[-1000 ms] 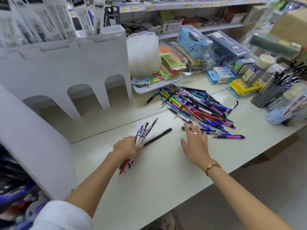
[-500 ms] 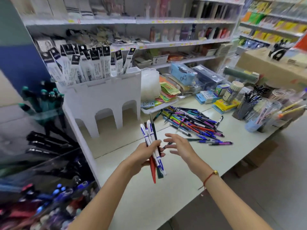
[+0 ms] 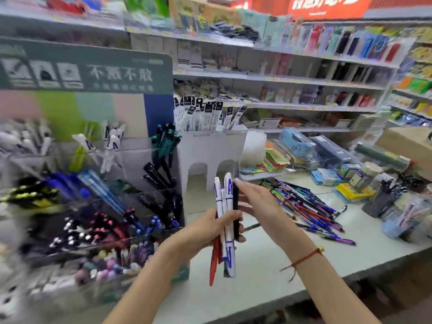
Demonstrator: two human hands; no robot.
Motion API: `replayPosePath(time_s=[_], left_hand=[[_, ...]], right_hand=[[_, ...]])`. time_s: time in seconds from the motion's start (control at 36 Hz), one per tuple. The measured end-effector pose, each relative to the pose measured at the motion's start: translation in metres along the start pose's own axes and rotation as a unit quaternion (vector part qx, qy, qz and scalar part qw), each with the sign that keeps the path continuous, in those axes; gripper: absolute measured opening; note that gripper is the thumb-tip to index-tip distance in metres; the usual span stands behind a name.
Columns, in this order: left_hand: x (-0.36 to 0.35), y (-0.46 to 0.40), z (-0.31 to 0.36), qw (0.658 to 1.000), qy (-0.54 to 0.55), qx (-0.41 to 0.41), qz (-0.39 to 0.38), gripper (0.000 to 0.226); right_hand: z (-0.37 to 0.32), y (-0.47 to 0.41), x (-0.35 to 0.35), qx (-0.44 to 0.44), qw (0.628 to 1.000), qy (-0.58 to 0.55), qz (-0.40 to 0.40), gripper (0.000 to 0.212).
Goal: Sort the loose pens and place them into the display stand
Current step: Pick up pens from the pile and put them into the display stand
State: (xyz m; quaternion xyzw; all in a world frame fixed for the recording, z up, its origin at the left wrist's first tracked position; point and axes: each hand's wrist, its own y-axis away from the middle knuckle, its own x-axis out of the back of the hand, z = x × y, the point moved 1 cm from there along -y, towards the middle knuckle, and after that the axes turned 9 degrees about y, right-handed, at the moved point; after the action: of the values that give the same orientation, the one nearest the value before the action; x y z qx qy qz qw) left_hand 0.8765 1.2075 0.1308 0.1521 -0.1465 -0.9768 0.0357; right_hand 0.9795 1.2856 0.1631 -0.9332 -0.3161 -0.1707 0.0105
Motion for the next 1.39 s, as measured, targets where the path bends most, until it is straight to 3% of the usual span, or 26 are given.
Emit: replayPosePath(time_s=[0.19, 0.36, 0.53, 0.61, 0.72, 0.86, 0.94, 1.03, 1.14, 1.19, 1.25, 1.39], left_hand=[[0.018, 0.059, -0.013, 0.993, -0.009, -0.048, 0.112, 0.018], [0.048, 0.096, -0.013, 0.977, 0.014, -0.088, 0.193, 0.020], [0.085, 0.116, -0.011, 0.984, 0.047, -0.056, 0.163, 0.024], [0.102, 0.123, -0.005, 0.987, 0.107, -0.060, 0.104, 0.027], [0.129, 0.128, 0.001, 0.976, 0.167, -0.071, 0.118, 0.024], [0.155, 0.120, -0.002, 0.964, 0.212, -0.092, 0.135, 0.018], [0.161, 0.115, -0.003, 0.949, 0.246, -0.123, 0.153, 0.016], [0.162, 0.110, -0.008, 0.932, 0.257, -0.139, 0.214, 0.014], [0.162, 0.104, -0.017, 0.923, 0.223, -0.141, 0.280, 0.022], [0.161, 0.101, -0.019, 0.924, 0.214, -0.135, 0.286, 0.025], [0.160, 0.099, -0.020, 0.925, 0.221, -0.132, 0.281, 0.025], [0.152, 0.098, -0.016, 0.913, 0.299, -0.139, 0.239, 0.017]], right_hand=[[-0.010, 0.022, -0.050, 0.060, 0.998, -0.003, -0.025, 0.020], [-0.018, 0.026, -0.084, 0.066, 0.997, -0.010, 0.023, 0.017], [-0.039, 0.027, -0.121, 0.100, 0.989, 0.068, -0.080, 0.014], [-0.043, 0.026, -0.140, 0.093, 0.991, 0.069, -0.068, 0.015], [-0.048, 0.019, -0.155, 0.090, 0.995, 0.043, -0.009, 0.013], [-0.051, 0.016, -0.159, 0.058, 0.992, -0.053, 0.096, 0.021], [-0.046, 0.022, -0.151, 0.020, 0.994, -0.066, 0.081, 0.025], [-0.033, 0.021, -0.143, -0.036, 0.996, -0.009, 0.087, 0.026], [-0.020, 0.005, -0.128, -0.125, 0.988, 0.004, 0.094, 0.026], [-0.019, 0.002, -0.119, -0.102, 0.988, 0.053, 0.102, 0.017], [-0.023, 0.002, -0.110, -0.025, 0.982, 0.147, 0.114, 0.008], [-0.048, -0.024, -0.100, 0.133, 0.921, 0.309, 0.198, 0.007]])
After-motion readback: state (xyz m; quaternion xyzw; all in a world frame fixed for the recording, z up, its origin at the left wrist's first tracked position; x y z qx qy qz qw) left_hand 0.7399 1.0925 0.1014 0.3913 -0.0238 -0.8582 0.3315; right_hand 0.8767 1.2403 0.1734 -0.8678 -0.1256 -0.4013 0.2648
